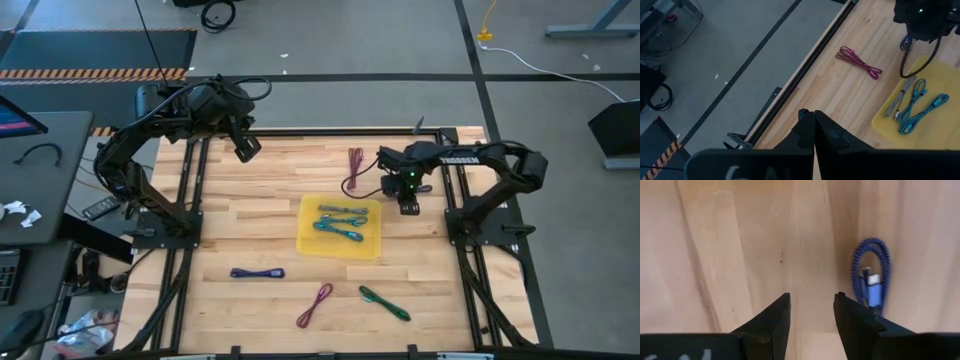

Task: Pick and place USB-C Cables
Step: Put the top purple charger cable into the yellow bin

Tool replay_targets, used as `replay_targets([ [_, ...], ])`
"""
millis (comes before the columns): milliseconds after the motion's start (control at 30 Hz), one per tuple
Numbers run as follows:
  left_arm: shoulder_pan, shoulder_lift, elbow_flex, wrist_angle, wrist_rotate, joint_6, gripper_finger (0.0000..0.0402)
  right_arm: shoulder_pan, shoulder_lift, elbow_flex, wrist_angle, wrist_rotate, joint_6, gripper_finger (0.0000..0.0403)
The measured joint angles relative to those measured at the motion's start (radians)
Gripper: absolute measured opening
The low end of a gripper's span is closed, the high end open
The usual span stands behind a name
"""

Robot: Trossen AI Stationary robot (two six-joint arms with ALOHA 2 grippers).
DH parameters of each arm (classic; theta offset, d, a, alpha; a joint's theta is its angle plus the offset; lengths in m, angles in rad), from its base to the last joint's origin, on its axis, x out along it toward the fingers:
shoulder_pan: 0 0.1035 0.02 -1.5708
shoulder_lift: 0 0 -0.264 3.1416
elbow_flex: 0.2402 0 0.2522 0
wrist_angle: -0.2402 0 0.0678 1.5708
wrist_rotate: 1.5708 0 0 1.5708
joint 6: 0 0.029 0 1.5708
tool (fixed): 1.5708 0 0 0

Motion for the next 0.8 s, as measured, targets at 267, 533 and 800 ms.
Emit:
replay_targets([
  [267,0.000,0.000,0.000,0.000,0.000,0.000,0.0005,0.044,0.003,0.000,0.042,0.134,-0.066,0.0155],
  [533,0.000,0.000,0.000,0.000,0.000,0.000,0.0005,0.033,0.071,0.000,0.106,0.141,-0.080,0.0155],
  [800,0.000,0.000,0.000,0.000,0.000,0.000,0.0005,0.008,0.115,0.001,0.127,0.139,-0.089,0.0155],
])
